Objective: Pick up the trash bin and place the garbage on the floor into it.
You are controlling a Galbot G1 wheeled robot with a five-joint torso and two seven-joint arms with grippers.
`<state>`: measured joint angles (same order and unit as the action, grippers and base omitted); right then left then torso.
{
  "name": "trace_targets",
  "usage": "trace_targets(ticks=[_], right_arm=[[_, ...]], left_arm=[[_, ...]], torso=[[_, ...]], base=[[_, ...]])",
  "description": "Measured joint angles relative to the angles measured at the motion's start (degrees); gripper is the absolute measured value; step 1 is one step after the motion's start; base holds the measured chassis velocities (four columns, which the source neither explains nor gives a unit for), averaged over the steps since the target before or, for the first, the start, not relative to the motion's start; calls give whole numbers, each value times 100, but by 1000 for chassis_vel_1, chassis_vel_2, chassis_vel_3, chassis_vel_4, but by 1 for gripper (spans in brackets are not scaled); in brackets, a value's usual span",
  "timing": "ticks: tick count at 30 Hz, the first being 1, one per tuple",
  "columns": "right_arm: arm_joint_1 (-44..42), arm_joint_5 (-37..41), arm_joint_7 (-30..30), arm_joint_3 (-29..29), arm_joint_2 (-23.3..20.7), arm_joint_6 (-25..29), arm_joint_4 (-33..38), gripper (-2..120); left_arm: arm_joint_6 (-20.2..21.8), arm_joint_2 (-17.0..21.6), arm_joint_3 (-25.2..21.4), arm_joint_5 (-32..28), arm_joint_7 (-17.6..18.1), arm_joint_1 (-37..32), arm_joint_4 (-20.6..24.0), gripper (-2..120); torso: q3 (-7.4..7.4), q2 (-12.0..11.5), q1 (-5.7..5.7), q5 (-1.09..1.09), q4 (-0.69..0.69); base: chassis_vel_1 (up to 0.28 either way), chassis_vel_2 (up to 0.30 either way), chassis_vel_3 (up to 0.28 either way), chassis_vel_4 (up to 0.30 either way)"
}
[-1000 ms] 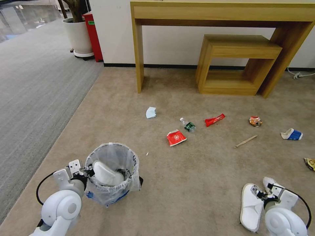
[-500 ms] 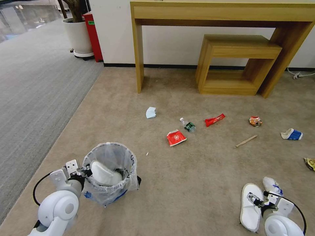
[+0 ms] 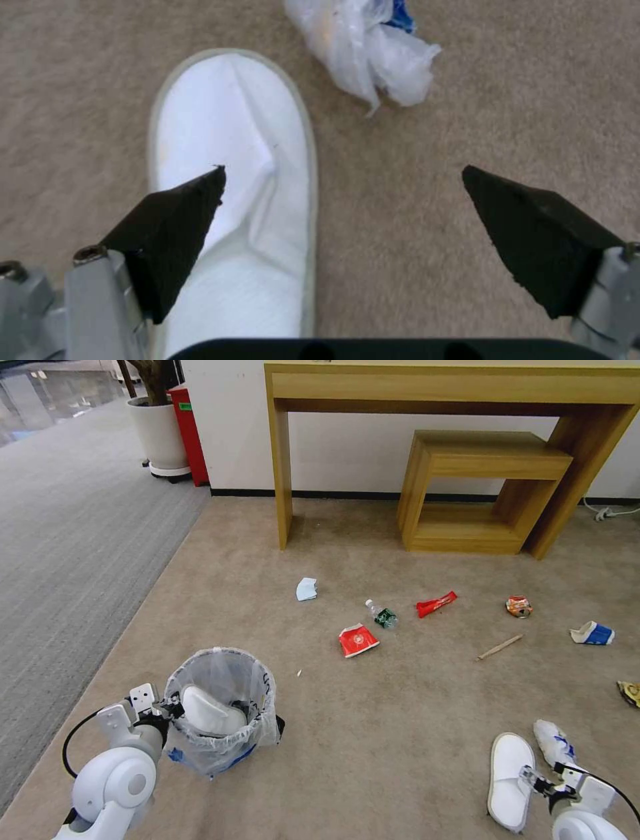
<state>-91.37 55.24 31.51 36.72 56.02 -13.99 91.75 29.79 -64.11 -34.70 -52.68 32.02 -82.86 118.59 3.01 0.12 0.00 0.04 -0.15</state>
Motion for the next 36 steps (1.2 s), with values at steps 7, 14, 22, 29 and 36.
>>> trace_targets(ticks=[7,14,22,29,36], right_arm=[[431,-215,-431,-217,31,224,-643,92],[744,-367,-724,-437,50,361,-1003,91],[1003,-648,-991,-599,96,580,-1519,87],[1182,-881,-1151,-774,204,740,-1864,74],[1272,-1132,-1238,-987,352,863,-1990,52]], left_arm=[[-22,-24,16,8,-12,-25,-8,2],[-46,-47,3,25,-17,-58,54,2],[-59,-66,8,31,-16,-80,104,2],[-71,-80,34,34,-14,-114,191,2],[-87,-82,39,34,-14,-137,291,2]], torso=[[0,0,0,1,2],[0,0,0,0,1],[0,0,0,1,1],[0,0,0,0,1],[0,0,0,0,1]], base=[[0,0,0,0],[0,0,0,0],[0,0,0,0],[0,0,0,0],[0,0,0,0]])
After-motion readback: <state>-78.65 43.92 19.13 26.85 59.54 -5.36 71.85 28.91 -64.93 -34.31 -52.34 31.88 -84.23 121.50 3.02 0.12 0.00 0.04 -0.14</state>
